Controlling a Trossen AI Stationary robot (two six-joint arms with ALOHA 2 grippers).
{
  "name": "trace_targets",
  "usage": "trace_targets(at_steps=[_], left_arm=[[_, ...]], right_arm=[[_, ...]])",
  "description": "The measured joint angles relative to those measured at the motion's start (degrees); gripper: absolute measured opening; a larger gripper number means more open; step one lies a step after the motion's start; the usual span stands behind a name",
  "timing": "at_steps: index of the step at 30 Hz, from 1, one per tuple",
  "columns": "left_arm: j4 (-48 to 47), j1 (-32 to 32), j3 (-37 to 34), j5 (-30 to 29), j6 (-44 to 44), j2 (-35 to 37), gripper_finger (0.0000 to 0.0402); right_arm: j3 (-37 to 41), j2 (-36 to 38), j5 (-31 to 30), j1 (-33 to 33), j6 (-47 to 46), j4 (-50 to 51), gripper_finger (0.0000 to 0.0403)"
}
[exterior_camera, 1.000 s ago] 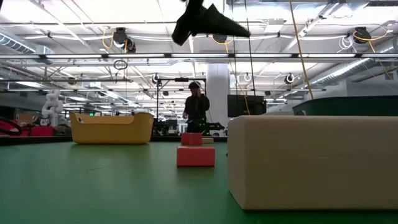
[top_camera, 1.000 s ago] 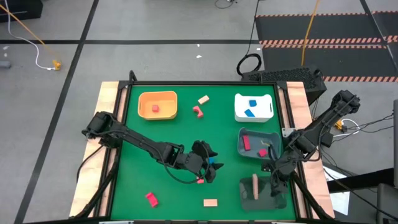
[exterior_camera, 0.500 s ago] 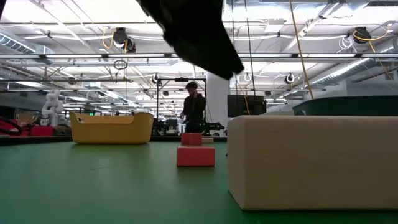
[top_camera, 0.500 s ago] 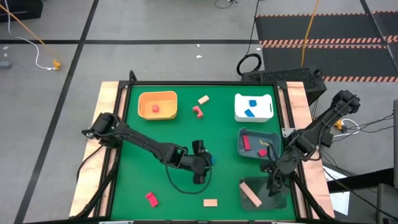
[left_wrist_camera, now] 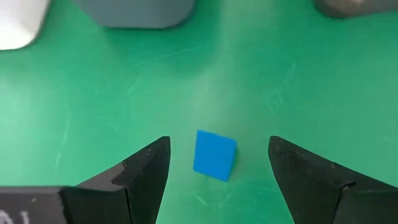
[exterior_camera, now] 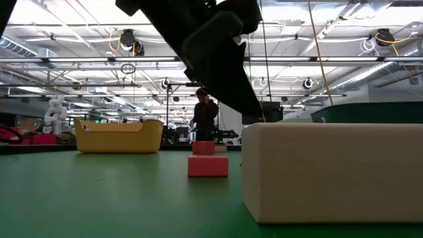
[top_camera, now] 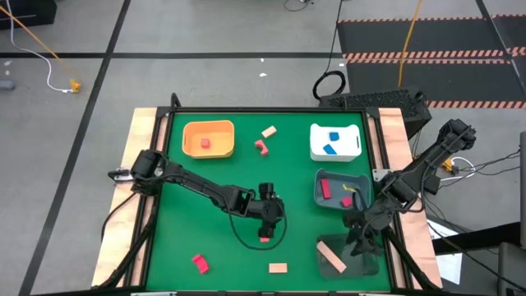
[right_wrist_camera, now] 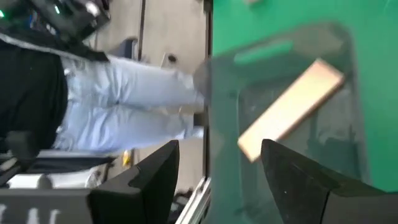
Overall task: Sort & place blocks by color
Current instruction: Put the blue block into the white bin
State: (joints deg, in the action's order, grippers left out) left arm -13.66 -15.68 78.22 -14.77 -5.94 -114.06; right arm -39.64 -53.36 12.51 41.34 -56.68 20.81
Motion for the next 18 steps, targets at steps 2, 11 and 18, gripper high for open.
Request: trace_targets(at_steps=[2, 11, 18], left_arm=[[0.93, 0.21, 0.15, 0.86, 1.92, -0.74, 0.0273], [1.59, 1.00, 0.22, 2.52, 7.83, -2.90, 0.0273], [3.16, 2.35, 0.10, 3.24, 10.01, -5.06, 0.0273]], right_arm=[[0.00, 0.00, -2.15, -0.02, 1.04, -1.04, 0.0217], [0.00, 0.02, -11.45, -0.11, 2.24, -3.45, 0.0217], [0.00, 0.02, -16.35, -0.15, 2.22, -3.43, 0.0217]])
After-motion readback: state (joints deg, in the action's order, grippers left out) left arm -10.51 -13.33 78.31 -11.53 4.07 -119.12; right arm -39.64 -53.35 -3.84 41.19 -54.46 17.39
